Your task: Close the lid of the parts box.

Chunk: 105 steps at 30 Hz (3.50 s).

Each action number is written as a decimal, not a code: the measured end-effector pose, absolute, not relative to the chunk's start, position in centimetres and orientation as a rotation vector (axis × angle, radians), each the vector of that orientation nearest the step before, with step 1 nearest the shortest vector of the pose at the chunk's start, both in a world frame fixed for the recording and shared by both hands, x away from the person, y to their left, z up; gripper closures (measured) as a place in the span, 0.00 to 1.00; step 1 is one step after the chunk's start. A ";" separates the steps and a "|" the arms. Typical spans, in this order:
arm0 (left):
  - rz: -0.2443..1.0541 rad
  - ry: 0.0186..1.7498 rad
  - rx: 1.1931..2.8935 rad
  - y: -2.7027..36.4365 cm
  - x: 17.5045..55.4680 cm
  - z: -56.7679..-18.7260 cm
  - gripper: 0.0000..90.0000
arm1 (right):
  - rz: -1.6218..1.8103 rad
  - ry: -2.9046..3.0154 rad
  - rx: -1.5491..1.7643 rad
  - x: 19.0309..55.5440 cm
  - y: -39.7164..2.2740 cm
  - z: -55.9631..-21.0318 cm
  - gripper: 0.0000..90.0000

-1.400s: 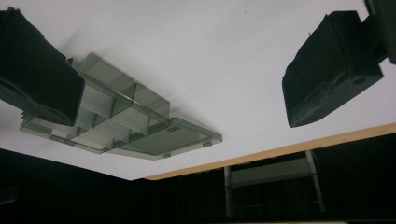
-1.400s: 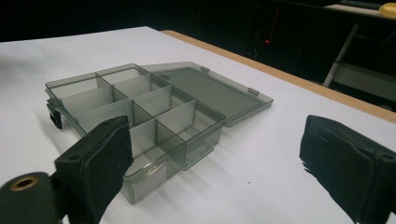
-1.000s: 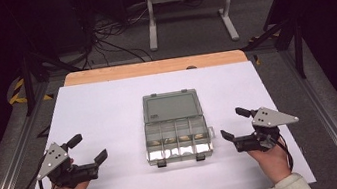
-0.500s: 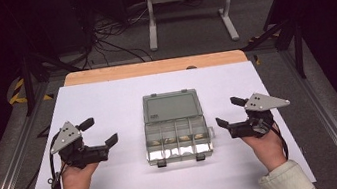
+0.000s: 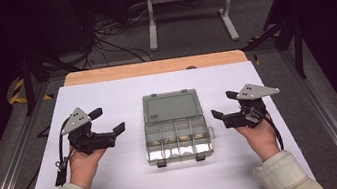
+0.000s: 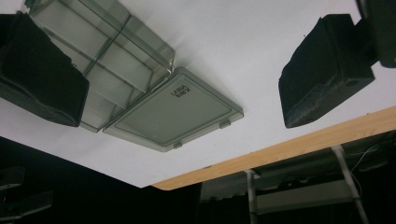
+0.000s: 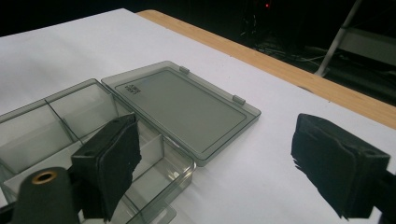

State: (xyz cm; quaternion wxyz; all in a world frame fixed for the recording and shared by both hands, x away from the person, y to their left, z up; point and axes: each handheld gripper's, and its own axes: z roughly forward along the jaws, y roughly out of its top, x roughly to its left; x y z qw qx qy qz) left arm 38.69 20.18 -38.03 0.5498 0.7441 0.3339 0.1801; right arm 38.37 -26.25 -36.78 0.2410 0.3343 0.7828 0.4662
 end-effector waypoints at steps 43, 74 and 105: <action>0.389 0.783 1.815 16.7 43.9 -38.3 0.07 | 1.274 2.175 0.954 43.3 -25.7 -37.7 0.23; 0.253 0.880 2.026 16.0 45.3 -38.6 1.00 | 1.033 2.403 0.863 45.3 -24.1 -37.2 1.00; 0.149 1.011 2.203 14.0 48.1 -42.1 1.00 | 0.845 2.586 0.954 48.3 -23.5 -41.2 1.00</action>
